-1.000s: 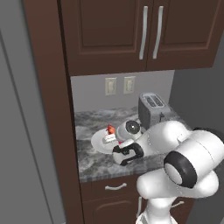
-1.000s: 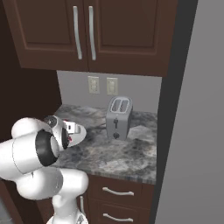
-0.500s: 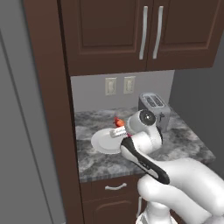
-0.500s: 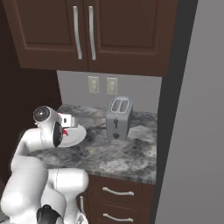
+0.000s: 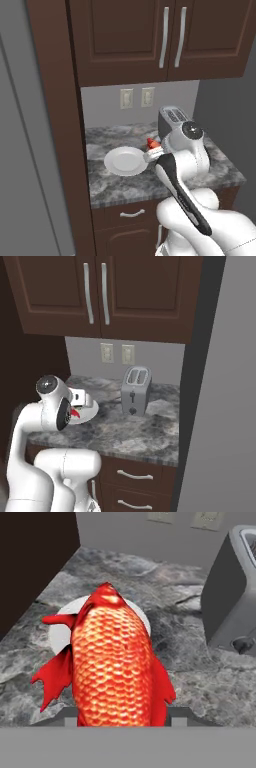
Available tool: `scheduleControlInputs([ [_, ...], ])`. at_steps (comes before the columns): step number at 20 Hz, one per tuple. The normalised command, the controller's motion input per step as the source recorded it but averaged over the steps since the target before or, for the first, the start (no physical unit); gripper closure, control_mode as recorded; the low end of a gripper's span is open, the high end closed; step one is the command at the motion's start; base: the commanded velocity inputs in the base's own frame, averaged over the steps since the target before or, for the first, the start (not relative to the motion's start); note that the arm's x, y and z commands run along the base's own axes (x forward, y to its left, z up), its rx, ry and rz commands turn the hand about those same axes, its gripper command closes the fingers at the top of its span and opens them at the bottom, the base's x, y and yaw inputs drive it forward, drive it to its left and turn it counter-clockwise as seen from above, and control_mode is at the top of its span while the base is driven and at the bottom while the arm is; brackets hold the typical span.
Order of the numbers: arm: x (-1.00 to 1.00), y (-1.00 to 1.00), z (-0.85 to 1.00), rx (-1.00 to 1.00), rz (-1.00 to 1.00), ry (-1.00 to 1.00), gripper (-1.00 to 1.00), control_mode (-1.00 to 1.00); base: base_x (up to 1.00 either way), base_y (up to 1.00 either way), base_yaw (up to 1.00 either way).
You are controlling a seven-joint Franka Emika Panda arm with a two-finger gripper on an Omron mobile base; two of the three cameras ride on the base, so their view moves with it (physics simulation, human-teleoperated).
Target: Place the fish on the top rack of the oven, and slide the tray back inside. Close the oven door.
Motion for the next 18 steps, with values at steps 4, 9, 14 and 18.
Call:
scheduleControlInputs([
  [4,-0.74,-0.62,0.00,0.00,0.00,0.00,1.00,-1.00,0.00,0.00,0.00],
  [9,-0.58,-0.44,0.00,0.00,0.00,0.00,1.00,-1.00,0.00,0.00,0.00],
  [14,-0.57,-0.31,-0.14,0.00,0.00,0.00,1.00,-1.00,0.00,0.00,0.00],
  [18,-0.84,-0.19,-0.21,0.00,0.00,0.00,1.00,-1.00,0.00,0.00,0.00],
])
